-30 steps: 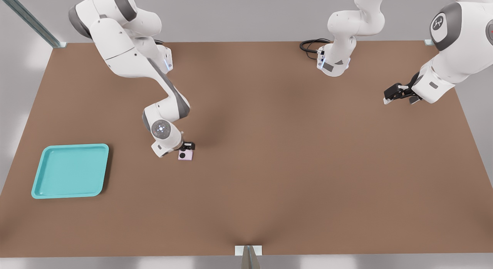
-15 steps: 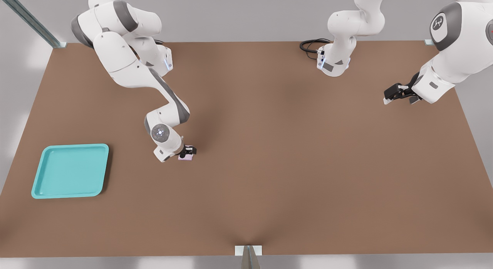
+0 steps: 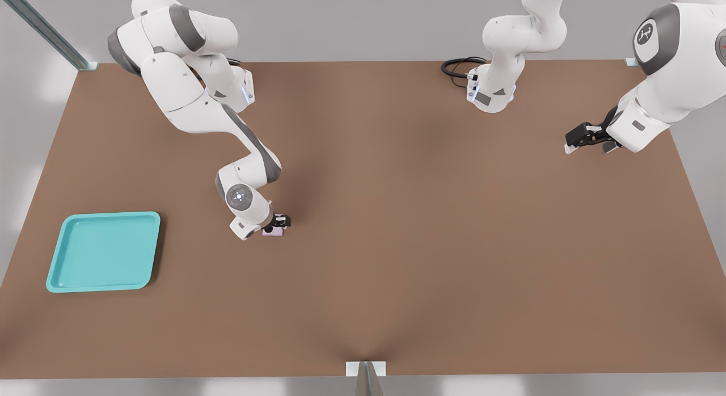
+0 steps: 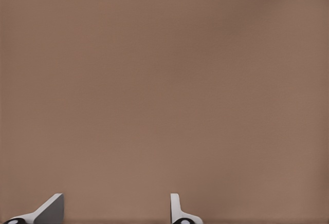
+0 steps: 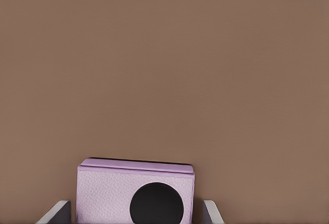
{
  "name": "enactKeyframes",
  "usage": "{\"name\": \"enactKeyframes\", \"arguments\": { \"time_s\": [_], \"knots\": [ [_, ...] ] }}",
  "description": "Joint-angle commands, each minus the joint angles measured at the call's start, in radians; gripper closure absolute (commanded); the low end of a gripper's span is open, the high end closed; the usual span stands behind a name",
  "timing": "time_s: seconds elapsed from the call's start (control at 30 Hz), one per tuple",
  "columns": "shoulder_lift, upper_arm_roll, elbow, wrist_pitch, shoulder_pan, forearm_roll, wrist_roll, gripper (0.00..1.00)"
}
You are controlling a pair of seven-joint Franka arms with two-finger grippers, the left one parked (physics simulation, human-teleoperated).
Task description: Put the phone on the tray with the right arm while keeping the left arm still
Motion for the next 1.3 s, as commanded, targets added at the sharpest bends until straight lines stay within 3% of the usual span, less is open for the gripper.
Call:
{"name": "enactKeyframes", "arguments": {
  "time_s": [0.0, 0.1, 0.23, 0.53, 1.0, 1.27],
  "knots": [
    [0.001, -0.001, 0.0, 0.011, 0.0, -0.004, -0.041, 0.04],
    [0.007, -0.004, 0.0, 0.02, 0.0, -0.01, -0.041, 0.05],
    [0.007, -0.004, 0.0, 0.02, 0.0, -0.012, -0.039, 0.19],
    [-0.122, -0.004, -0.001, -0.067, -0.046, -0.018, -0.05, 0.21],
    [-0.174, -0.001, 0.023, -0.067, -0.618, -0.019, -0.832, 0.21],
    [0.018, -0.079, 0.213, -0.061, -0.67, -0.01, -1.062, 0.2]
  ]
}}
